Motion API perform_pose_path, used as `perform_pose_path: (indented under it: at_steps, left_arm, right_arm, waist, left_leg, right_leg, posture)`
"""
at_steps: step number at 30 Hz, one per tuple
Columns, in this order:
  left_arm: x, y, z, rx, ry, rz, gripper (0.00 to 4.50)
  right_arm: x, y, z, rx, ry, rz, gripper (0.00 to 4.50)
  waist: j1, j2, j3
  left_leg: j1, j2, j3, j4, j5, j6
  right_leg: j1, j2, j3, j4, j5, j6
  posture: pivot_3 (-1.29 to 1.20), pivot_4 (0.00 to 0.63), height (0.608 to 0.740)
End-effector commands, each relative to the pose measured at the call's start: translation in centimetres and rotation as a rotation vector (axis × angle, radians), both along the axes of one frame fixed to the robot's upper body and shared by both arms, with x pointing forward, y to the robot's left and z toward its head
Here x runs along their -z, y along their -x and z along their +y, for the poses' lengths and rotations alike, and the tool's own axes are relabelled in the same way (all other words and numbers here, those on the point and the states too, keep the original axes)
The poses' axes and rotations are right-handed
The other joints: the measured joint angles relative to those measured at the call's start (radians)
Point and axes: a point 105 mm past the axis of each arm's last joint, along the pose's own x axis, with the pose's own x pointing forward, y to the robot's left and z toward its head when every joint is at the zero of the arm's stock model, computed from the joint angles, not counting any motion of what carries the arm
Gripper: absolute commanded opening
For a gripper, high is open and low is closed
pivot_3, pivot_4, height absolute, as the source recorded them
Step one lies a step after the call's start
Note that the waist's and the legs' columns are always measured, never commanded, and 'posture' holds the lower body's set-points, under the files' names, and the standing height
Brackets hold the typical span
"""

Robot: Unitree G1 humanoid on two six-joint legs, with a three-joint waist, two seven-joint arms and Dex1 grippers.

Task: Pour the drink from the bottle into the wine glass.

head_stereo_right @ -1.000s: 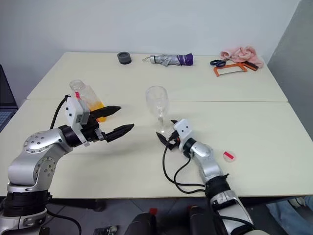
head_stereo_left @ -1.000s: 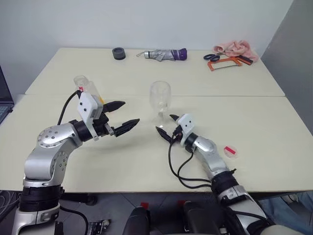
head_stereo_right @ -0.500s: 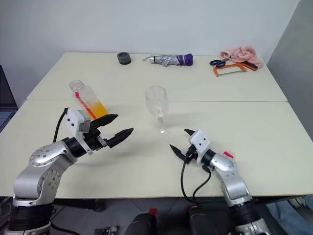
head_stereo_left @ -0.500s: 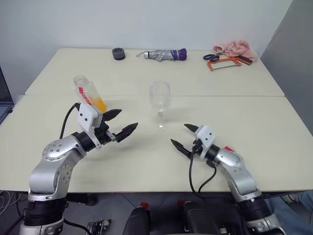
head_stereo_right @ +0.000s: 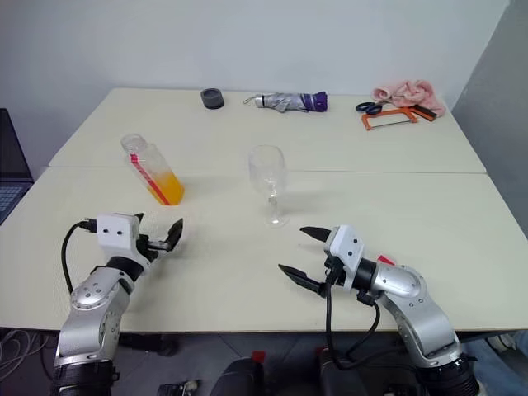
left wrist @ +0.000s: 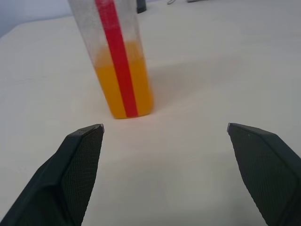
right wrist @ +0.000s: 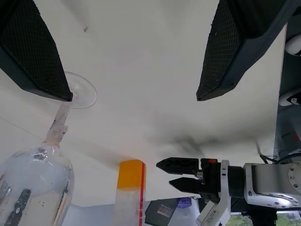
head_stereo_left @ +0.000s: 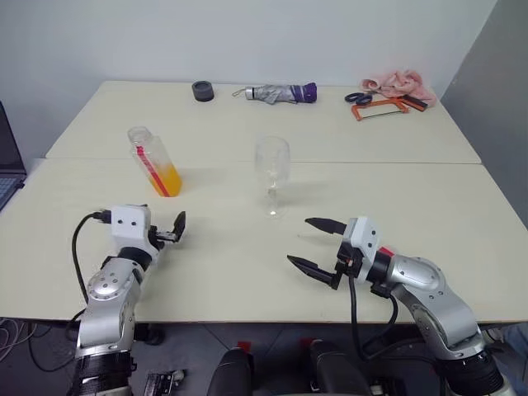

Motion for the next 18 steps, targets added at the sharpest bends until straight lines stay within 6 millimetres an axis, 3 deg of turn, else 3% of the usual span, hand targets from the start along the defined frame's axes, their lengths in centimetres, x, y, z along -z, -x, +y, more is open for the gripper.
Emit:
perform_pose_path:
  at_steps: [1, 18]
  left_arm:
    - [-1.8, -0.5, 0.8, -0.038, -0.011, -0.075, 4.50]
    - [-4.2, -3.8, 3.0, -0.080, 0.040, -0.115, 4.50]
  right_arm:
    - [-1.3, 0.6, 0.7, -0.031, -0.018, -0.051, 4.49]
    - [-3.0, 0.5, 2.4, -0.101, -0.017, -0.082, 4.49]
  waist:
    - [0.002, 0.000, 0.000]
    - [0.010, 0.000, 0.000]
  left_leg:
    - [0.000, 0.000, 0.000, 0.000, 0.000, 0.000]
    - [0.000, 0.000, -0.001, 0.000, 0.000, 0.000]
  right_leg:
    - [0.000, 0.000, 0.000, 0.000, 0.000, -0.001]
    - [0.000, 0.000, -0.002, 0.000, 0.001, -0.001]
  posture:
    - [0.00, 0.150, 0.740]
    - [0.00, 0.150, 0.740]
